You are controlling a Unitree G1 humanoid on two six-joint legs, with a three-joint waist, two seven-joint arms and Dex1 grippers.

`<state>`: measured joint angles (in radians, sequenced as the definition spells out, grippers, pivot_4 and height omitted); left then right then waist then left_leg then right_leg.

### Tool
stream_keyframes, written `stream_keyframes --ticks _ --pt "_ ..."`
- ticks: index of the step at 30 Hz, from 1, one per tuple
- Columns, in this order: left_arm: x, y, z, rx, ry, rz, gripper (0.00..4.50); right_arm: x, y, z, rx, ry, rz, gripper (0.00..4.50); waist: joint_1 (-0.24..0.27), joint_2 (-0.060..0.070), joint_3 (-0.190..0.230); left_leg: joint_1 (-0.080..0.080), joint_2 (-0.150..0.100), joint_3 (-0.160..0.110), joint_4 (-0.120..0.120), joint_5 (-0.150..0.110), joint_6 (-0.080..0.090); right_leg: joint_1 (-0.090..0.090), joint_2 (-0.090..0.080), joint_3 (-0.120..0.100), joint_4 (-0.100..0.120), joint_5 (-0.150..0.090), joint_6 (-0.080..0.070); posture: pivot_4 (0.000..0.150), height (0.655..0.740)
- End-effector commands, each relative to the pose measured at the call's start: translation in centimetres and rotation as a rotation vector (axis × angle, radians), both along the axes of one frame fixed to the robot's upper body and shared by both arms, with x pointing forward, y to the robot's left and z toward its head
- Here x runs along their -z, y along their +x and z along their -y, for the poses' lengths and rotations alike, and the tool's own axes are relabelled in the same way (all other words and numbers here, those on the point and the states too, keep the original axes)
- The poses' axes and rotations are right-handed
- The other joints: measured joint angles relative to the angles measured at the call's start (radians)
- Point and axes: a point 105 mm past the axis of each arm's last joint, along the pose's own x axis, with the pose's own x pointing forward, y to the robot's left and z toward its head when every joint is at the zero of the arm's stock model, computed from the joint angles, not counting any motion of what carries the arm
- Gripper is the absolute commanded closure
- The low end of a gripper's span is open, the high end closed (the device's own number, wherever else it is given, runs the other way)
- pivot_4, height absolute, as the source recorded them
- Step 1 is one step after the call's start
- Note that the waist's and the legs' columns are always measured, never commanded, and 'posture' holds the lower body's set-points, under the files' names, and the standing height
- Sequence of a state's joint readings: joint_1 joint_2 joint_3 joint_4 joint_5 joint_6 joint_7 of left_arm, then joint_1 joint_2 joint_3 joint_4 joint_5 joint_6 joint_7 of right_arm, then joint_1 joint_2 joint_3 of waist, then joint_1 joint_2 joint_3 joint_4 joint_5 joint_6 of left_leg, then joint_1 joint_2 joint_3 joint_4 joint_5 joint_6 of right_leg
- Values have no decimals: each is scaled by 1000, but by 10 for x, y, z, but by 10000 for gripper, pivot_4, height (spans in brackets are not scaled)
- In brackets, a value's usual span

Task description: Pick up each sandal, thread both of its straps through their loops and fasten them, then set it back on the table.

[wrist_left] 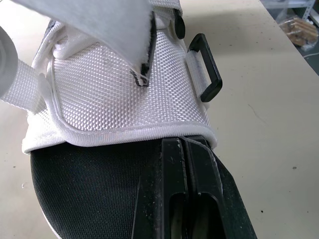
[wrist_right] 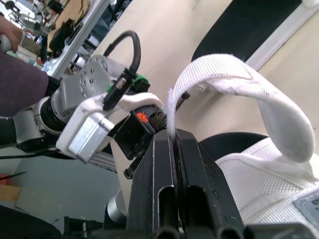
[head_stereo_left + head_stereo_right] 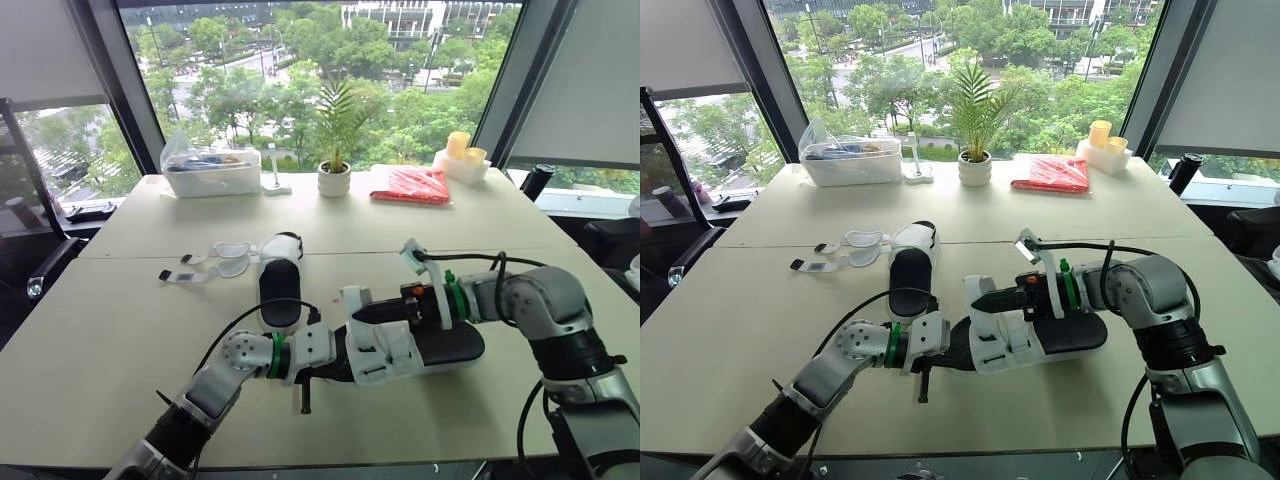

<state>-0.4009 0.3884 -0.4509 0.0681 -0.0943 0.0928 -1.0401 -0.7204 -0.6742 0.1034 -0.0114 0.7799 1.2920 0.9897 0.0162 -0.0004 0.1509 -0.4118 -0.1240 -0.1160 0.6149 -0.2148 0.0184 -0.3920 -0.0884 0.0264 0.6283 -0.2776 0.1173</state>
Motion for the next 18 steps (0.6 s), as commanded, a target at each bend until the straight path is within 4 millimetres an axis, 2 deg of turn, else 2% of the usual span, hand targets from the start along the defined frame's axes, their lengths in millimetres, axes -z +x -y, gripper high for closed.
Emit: stream_keyframes --ticks 1,6,14,17,18 --pt "40 -12 -10 -10 136 -112 45000 15 8 8 48 -58 32 44582 -1 0 0 0 0 0 0 0 0 0 0 0 0 0 0 1500 7400" --pt "40 -13 -11 -3 139 -109 45000 27 13 14 55 -112 89 44582 -2 0 0 0 0 0 0 0 0 0 0 0 0 0 0 1500 7400" --pt "40 -14 -11 0 141 -109 45000 22 7 9 12 -81 108 44582 -2 0 0 0 0 0 0 0 0 0 0 0 0 0 0 1500 7400" --pt "40 -14 -10 3 142 -107 45000 17 4 6 -6 -58 89 36243 -2 0 0 0 0 0 0 0 0 0 0 0 0 0 0 1500 7400" --pt "40 -14 -10 3 142 -107 45000 16 3 5 -9 -61 80 31312 -2 0 0 0 0 0 0 0 0 0 0 0 0 0 0 1500 7400"
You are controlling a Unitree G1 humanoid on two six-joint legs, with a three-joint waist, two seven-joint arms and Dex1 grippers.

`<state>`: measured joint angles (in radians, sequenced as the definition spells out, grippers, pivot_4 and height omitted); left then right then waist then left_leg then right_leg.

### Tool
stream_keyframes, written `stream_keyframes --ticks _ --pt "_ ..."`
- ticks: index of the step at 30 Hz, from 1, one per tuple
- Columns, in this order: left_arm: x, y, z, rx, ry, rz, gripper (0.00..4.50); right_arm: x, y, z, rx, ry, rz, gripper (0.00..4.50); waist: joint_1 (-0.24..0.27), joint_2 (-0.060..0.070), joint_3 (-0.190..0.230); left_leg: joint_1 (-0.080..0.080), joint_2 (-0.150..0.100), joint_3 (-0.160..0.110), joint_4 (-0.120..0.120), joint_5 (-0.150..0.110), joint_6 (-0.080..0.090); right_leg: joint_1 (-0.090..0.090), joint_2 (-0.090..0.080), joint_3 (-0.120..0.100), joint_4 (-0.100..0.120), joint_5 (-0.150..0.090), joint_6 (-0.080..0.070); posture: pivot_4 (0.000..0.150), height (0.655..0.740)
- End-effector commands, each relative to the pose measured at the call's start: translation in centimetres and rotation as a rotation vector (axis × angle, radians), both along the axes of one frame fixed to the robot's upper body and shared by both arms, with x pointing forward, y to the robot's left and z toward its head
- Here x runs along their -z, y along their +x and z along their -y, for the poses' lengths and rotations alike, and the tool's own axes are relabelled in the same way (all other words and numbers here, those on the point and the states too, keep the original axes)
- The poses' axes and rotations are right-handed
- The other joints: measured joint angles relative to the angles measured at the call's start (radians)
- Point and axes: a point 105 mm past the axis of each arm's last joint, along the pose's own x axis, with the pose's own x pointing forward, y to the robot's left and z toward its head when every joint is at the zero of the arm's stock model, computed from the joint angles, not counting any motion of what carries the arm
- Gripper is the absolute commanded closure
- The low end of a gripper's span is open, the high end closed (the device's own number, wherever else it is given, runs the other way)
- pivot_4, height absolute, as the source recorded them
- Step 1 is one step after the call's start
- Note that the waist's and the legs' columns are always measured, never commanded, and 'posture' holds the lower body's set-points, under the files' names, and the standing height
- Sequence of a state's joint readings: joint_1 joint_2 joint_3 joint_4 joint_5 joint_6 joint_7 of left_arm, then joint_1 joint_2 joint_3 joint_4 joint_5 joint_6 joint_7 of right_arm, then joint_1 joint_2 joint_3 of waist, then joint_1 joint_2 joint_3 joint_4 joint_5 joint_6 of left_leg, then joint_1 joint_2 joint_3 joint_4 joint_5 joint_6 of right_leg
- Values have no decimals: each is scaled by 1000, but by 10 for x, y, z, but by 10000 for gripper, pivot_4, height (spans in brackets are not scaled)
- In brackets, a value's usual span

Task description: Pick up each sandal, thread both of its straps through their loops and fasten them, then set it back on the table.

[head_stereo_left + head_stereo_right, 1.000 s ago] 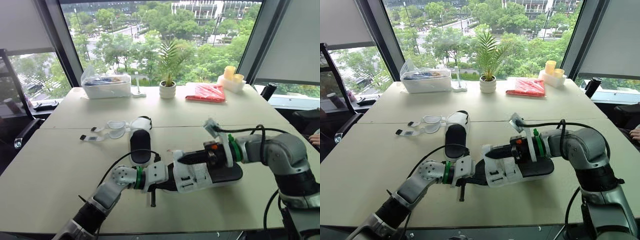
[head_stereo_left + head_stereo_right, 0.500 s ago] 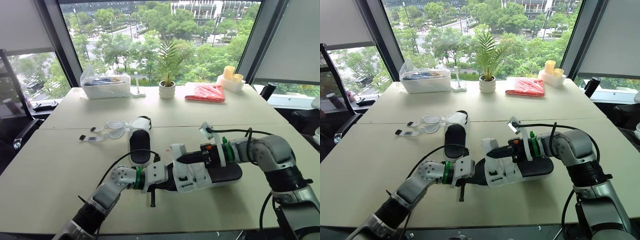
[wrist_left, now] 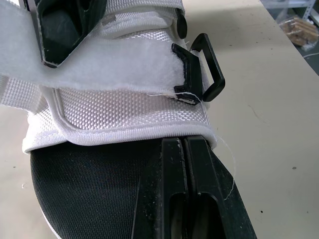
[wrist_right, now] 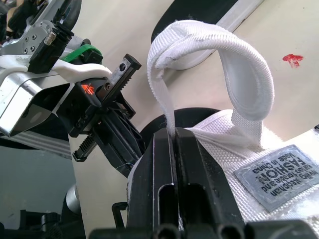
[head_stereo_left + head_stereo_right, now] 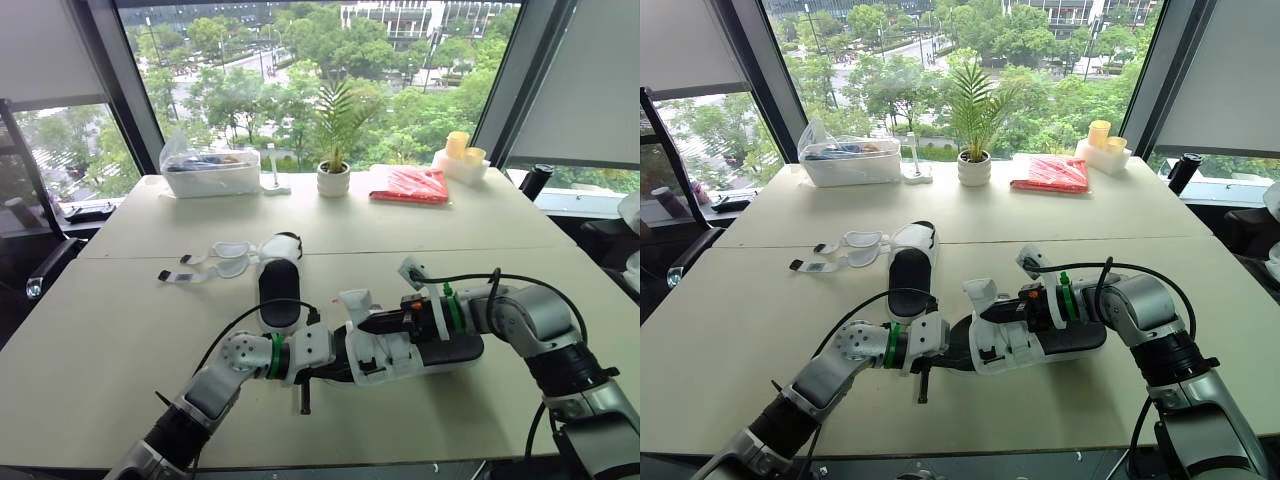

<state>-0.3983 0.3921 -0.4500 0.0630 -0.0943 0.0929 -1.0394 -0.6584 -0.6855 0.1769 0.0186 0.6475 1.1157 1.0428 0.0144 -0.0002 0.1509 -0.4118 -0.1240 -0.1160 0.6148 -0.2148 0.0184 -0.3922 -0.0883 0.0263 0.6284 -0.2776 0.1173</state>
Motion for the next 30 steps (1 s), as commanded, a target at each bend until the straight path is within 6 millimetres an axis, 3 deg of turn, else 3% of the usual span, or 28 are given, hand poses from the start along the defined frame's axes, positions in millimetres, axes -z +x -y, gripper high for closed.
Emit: stream_keyframes --ticks 1,2,18,21,23,24,30 --pt "40 -13 -10 3 141 -109 45000 -10 -5 -4 -25 14 -3 26346 -1 0 0 0 0 0 0 0 0 0 0 0 0 0 0 1500 7400" --pt "40 -13 -10 2 141 -108 45000 -9 -7 -5 -31 14 -10 21924 -1 0 0 0 0 0 0 0 0 0 0 0 0 0 0 1500 7400" --pt "39 -10 -11 -11 139 -108 45000 -8 -25 -22 -81 60 -47 21924 0 0 0 0 0 0 -1 0 0 0 0 0 0 0 0 1500 7400" --pt "39 -10 -11 -10 139 -107 45000 -9 -24 -21 -74 64 -43 30394 -1 0 0 0 0 0 -1 0 0 0 0 0 0 0 0 1500 7400" --pt "39 -9 -11 -10 139 -107 45000 -10 -23 -21 -71 65 -41 42054 -1 0 0 0 0 0 -1 0 0 0 0 0 0 0 0 1500 7400" --pt "39 -9 -11 -10 138 -107 45000 -11 -22 -20 -71 67 -39 44482 -1 0 0 0 0 0 -1 0 0 0 0 0 0 0 0 1500 7400" --pt "39 -9 -10 -9 136 -108 45000 -19 -24 -18 -87 61 -61 44482 -1 0 0 0 0 0 0 0 0 0 0 0 0 0 0 1500 7400"
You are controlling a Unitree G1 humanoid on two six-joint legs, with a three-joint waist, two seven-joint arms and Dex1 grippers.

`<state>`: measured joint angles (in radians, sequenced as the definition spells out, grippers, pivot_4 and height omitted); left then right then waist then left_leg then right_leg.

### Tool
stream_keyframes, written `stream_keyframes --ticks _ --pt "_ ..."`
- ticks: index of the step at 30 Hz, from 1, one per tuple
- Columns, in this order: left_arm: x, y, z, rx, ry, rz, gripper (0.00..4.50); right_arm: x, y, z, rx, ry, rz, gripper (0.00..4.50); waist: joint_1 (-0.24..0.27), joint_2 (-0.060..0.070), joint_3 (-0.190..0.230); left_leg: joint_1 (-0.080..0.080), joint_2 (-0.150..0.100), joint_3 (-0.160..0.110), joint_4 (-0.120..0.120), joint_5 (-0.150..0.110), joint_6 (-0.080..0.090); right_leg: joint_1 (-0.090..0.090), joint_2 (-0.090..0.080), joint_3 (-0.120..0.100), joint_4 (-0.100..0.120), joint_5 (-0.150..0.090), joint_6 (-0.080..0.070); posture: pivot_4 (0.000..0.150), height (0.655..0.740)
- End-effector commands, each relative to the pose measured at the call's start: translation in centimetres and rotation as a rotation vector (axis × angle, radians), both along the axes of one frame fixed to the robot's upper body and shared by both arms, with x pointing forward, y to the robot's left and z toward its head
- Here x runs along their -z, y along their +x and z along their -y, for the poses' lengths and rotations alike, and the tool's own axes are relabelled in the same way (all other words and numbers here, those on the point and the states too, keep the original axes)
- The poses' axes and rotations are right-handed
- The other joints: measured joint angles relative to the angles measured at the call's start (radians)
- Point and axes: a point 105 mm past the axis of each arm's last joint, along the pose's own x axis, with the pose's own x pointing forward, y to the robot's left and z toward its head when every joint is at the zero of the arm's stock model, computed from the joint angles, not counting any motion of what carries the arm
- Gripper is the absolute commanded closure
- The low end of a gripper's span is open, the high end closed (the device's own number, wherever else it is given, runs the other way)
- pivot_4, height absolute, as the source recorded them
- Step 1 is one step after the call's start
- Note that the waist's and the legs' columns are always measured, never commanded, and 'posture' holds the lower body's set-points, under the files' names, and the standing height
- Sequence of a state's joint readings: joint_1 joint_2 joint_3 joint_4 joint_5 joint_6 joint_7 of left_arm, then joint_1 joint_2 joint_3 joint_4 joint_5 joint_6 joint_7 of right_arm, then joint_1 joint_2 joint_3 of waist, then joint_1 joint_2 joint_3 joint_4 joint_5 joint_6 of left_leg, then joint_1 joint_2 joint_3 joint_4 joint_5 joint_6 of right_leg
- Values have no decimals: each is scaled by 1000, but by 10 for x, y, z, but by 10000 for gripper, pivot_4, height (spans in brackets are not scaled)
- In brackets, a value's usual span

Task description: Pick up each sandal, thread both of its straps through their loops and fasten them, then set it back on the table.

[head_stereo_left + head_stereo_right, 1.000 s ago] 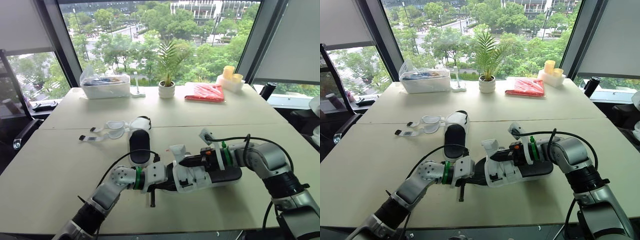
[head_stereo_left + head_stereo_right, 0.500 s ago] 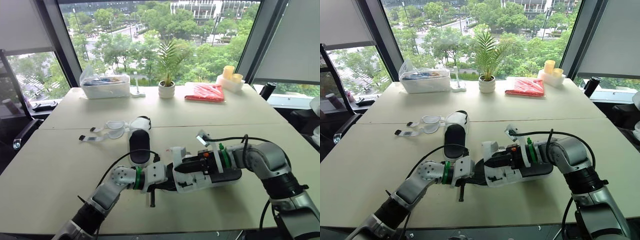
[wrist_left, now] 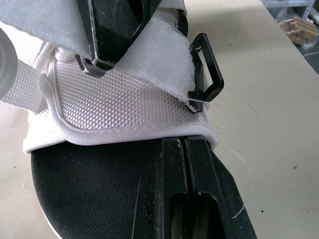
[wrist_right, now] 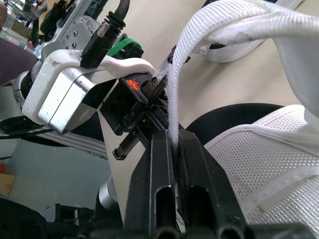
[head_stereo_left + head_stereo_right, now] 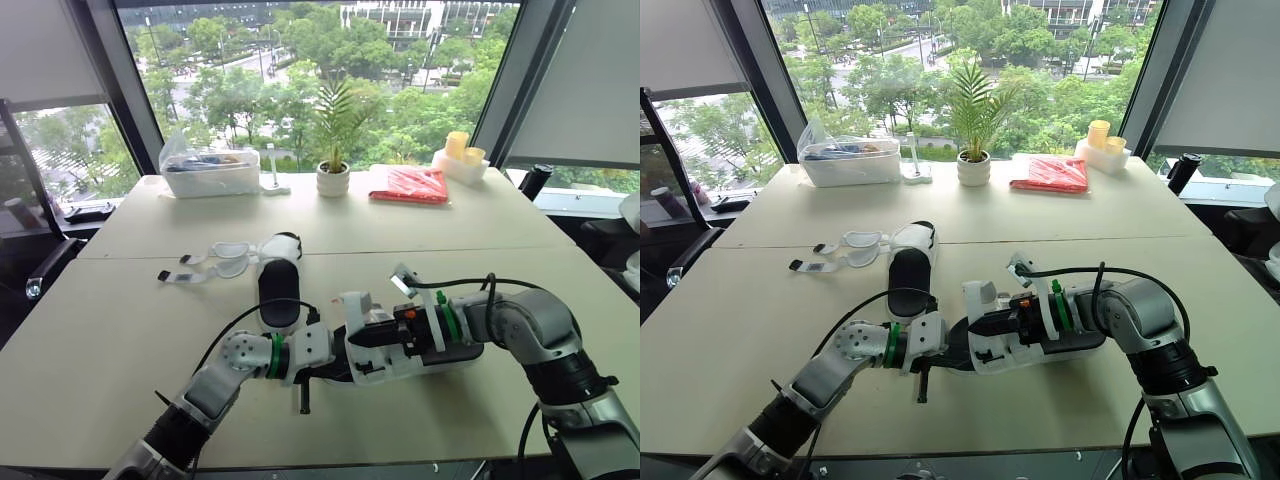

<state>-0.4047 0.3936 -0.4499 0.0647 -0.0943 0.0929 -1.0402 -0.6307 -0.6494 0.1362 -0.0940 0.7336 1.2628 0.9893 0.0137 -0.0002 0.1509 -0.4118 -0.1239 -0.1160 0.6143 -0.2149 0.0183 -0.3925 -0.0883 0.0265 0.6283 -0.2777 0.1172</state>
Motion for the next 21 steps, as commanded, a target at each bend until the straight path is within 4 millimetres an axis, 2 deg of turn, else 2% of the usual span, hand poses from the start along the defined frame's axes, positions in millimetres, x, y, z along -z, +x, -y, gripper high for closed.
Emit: stream_keyframes --ticks 1,5,13,19,21 --pt "40 -10 -10 -10 133 -113 45000 -18 -3 -2 -43 28 9 44482 0 0 0 0 0 0 0 0 0 0 0 0 0 0 0 1500 7400" --pt "40 -11 -9 -9 132 -112 45000 -23 1 4 -38 18 -15 44482 2 0 0 0 0 0 0 0 0 0 0 0 0 0 0 1500 7400" --pt "40 -10 -9 -11 133 -107 45000 -9 -1 12 -44 -42 -84 44482 1 0 0 0 0 0 0 0 0 0 0 0 -1 0 0 1500 7400" --pt "39 -10 -10 -15 133 -107 45000 8 9 13 -25 -106 1 44482 1 0 0 0 0 0 0 0 0 0 0 0 -1 0 0 1500 7400" --pt "39 -10 -10 -15 134 -107 45000 10 18 13 2 -125 65 44482 1 0 0 0 0 0 0 0 0 0 0 0 -1 0 0 1500 7400"
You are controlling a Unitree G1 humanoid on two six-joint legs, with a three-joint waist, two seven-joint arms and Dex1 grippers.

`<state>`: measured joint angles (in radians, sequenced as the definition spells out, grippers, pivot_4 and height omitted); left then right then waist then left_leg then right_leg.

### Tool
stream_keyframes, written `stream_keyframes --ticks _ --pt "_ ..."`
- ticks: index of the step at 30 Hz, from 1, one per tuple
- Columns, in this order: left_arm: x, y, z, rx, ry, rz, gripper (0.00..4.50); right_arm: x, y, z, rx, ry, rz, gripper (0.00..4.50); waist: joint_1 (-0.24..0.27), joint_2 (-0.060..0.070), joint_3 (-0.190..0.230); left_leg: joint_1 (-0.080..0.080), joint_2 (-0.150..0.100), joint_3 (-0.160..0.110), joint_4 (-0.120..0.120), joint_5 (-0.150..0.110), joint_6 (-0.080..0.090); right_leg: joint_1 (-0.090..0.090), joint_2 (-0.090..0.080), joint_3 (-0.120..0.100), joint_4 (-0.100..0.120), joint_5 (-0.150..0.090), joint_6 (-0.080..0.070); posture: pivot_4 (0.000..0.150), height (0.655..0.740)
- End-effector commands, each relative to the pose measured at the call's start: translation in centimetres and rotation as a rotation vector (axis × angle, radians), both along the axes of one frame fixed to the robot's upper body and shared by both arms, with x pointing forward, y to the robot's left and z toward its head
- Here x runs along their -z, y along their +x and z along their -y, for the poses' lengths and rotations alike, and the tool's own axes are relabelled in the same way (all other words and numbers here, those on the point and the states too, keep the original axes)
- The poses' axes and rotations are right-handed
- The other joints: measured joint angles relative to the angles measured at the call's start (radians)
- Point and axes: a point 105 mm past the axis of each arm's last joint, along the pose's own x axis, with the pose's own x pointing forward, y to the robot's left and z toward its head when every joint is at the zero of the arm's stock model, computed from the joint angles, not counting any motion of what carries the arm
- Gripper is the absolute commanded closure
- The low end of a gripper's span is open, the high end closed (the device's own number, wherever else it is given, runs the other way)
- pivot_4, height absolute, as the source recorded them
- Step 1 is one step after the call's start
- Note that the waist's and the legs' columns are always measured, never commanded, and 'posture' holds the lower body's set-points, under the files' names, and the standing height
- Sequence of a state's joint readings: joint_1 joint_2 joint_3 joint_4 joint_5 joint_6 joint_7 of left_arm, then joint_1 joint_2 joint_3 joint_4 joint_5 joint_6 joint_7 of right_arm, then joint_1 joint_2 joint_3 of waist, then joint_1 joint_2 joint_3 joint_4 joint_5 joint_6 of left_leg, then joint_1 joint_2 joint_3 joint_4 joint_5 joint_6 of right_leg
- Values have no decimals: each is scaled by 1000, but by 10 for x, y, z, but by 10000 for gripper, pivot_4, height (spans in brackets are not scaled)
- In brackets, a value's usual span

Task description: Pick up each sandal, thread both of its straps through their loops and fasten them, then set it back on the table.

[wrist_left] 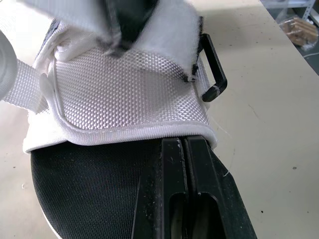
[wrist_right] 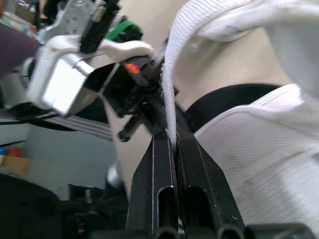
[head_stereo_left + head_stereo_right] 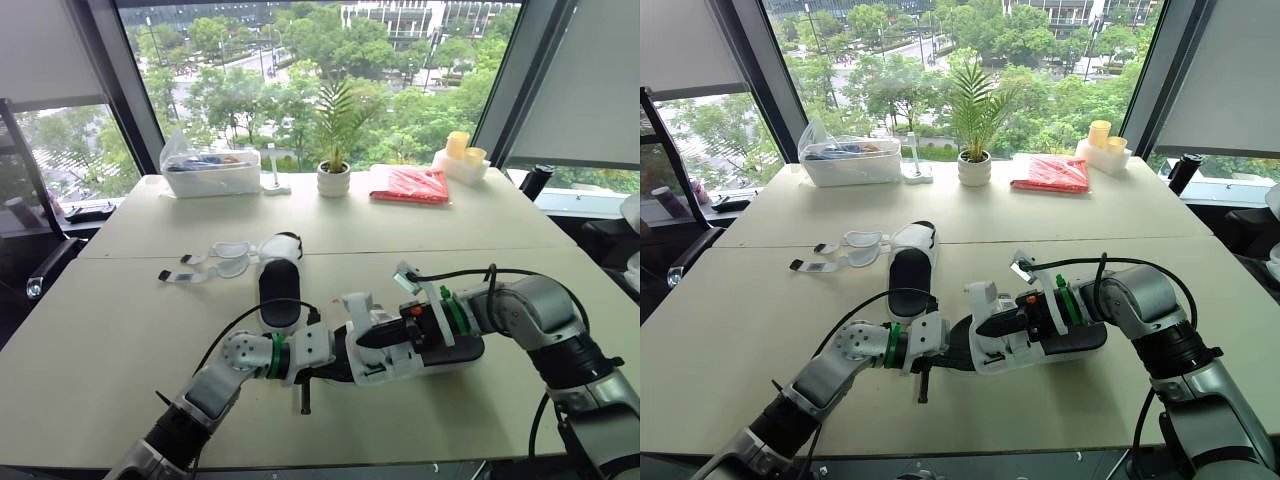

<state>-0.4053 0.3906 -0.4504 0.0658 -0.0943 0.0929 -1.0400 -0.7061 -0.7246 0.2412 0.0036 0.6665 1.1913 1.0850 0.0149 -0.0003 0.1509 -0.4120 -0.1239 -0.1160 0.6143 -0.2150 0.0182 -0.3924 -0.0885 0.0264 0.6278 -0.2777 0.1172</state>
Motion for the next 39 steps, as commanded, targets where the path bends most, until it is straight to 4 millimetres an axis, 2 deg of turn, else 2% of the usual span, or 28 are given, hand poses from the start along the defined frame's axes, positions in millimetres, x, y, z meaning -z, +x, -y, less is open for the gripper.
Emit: stream_keyframes --ticks 1,5,14,20,24,27,33,39 --pt "40 -10 -11 -16 136 -107 45000 9 11 0 27 -41 82 44482 0 0 0 0 0 0 0 0 0 0 0 0 0 0 0 1500 7400" --pt "40 -10 -12 -16 137 -107 45000 10 10 1 2 -53 105 44482 -1 0 0 0 0 0 0 0 0 0 0 0 0 0 0 1500 7400" --pt "40 -11 -13 -17 139 -107 45000 7 -16 -3 -165 -69 165 44482 0 0 0 0 0 0 0 0 0 0 0 0 0 0 0 1500 7400" --pt "40 -11 -12 -14 140 -106 45000 7 -24 -6 -203 -76 172 44482 1 0 0 0 0 0 -1 0 0 0 0 0 -1 0 0 1500 7400" --pt "40 -12 -12 -11 141 -105 45000 19 -16 -6 -170 -136 233 44482 0 0 0 0 0 0 -1 0 0 0 0 0 -1 0 0 1500 7400" --pt "40 -12 -12 -10 141 -105 45000 24 -17 -5 -189 -158 253 44482 0 0 0 0 0 0 -1 0 0 0 0 0 -1 0 0 1500 7400" --pt "40 -13 -12 -11 141 -106 45000 19 -22 -4 -251 -159 317 44482 0 0 0 0 0 0 -1 0 0 0 0 0 -1 0 0 1500 7400" --pt "40 -13 -11 -9 140 -109 45000 9 -17 -5 -293 -185 444 44482 0 0 0 0 0 0 -1 0 0 0 0 0 -1 0 0 1500 7400"
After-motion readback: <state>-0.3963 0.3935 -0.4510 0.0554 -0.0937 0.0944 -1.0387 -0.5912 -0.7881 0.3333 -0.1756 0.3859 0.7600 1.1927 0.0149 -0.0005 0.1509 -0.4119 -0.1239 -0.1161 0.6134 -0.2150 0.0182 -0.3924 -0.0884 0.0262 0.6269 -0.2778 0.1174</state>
